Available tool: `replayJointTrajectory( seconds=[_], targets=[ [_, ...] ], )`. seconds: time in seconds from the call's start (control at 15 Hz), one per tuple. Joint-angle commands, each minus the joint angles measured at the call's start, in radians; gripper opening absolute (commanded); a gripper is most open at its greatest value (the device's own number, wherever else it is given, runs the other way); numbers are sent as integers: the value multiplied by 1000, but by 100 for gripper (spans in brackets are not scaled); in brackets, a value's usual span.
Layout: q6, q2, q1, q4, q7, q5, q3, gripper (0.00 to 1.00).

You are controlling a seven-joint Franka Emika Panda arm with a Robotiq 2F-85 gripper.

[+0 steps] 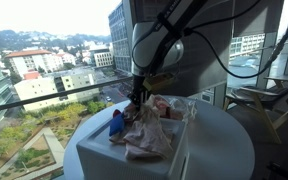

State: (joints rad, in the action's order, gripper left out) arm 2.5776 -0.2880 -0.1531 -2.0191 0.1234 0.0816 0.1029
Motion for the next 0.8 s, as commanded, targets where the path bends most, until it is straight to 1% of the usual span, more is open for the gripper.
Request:
replayJointTrajectory(
  seconds=[0.0, 0.13, 0.27, 0.4, 0.53, 0.73],
  targets=[
    [10, 135, -29, -100, 85, 43, -23, 6],
    [-2, 193, -37, -133, 141, 96, -30, 6],
    [-31, 247, -33, -172, 145, 107, -11, 6],
    [-44, 286, -32, -218, 131, 111, 9, 6],
    [-44, 310, -34, -269, 92, 89, 34, 6],
    [2, 318, -43, -336, 28, 68, 70, 6]
  ],
)
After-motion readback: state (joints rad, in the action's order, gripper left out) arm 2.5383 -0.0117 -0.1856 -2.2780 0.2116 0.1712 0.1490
